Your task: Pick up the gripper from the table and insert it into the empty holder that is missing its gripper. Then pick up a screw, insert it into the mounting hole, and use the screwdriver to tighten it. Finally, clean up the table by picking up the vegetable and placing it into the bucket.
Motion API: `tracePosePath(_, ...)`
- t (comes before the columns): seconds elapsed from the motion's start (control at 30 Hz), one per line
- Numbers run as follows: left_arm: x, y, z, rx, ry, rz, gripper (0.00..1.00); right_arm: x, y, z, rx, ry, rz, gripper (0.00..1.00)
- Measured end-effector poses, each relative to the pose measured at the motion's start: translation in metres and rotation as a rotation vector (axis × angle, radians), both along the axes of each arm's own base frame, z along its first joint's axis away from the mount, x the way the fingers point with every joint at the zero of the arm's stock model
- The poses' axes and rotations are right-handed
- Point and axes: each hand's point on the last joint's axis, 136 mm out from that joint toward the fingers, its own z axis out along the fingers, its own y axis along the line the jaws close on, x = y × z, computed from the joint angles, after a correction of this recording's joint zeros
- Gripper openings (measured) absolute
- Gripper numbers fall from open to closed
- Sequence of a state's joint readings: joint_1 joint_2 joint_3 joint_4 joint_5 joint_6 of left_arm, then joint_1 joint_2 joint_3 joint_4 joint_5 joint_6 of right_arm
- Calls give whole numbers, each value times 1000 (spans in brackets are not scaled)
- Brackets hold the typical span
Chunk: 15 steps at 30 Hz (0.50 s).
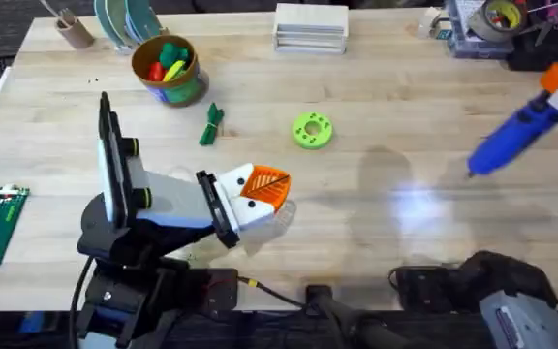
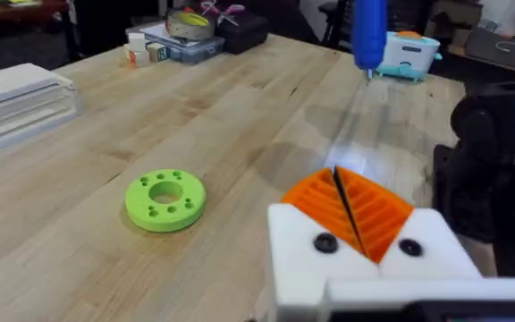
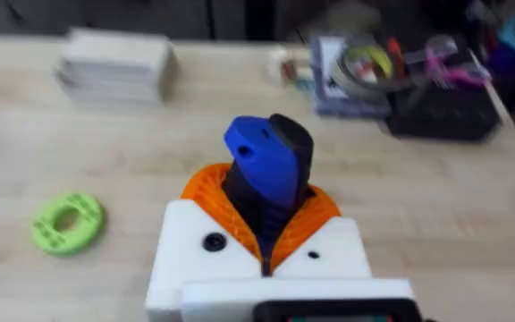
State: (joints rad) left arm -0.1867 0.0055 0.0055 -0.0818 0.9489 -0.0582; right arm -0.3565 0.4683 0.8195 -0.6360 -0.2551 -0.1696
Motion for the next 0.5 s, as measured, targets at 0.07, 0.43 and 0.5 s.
tracePosePath(0.07,0,0,0,0,0,0,16,4,10,7,37,-80,50,29)
tracePosePath(0.43,0,0,0,0,0,0,16,15,74,32,213,-261,381,29)
tracePosePath(0.5,0,0,0,0,0,0,16,12,87,41,215,-291,444,29)
